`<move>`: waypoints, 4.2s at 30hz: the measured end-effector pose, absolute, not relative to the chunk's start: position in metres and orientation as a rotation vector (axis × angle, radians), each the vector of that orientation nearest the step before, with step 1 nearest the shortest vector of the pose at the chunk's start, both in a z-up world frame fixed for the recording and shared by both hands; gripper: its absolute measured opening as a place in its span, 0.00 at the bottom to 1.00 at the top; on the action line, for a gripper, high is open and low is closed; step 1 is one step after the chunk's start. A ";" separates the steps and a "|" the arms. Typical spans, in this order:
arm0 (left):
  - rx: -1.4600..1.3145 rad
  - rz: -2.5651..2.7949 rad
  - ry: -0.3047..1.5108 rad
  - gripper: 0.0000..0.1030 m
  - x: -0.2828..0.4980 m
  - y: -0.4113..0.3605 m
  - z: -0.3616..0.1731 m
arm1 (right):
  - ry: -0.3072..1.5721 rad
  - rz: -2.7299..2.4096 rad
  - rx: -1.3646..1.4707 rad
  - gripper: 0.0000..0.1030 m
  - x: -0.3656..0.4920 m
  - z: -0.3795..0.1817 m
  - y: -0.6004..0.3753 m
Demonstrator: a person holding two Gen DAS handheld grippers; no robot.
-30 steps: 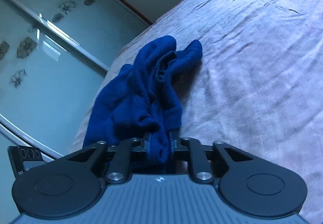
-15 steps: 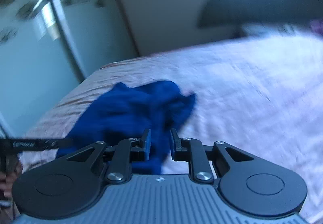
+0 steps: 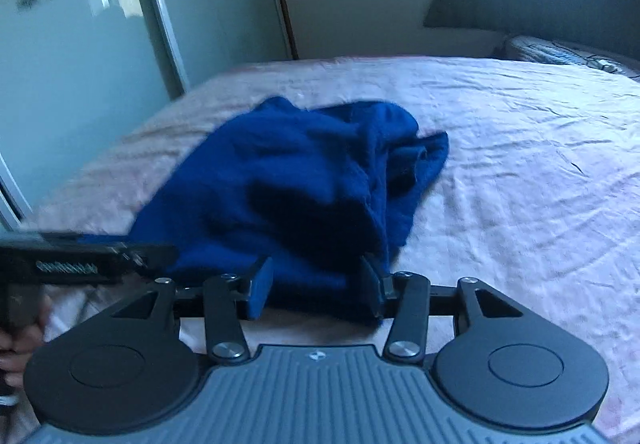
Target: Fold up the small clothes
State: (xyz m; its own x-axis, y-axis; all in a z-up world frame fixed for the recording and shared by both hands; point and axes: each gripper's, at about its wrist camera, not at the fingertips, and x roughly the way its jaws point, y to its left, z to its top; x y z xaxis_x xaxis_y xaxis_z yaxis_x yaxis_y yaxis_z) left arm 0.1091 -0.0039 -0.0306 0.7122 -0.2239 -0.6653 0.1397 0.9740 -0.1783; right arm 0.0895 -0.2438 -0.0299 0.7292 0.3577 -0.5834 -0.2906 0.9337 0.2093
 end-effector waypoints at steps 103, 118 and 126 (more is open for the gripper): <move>0.026 -0.068 0.710 1.00 0.044 -0.009 -0.054 | 0.671 0.194 0.018 1.00 0.032 -0.059 -0.219; 0.026 -0.068 0.709 1.00 0.044 -0.009 -0.053 | 0.649 0.199 0.109 1.00 0.030 -0.058 -0.232; -0.001 -0.062 0.670 0.99 0.036 -0.004 -0.048 | 0.613 0.133 0.111 1.00 0.023 -0.054 -0.234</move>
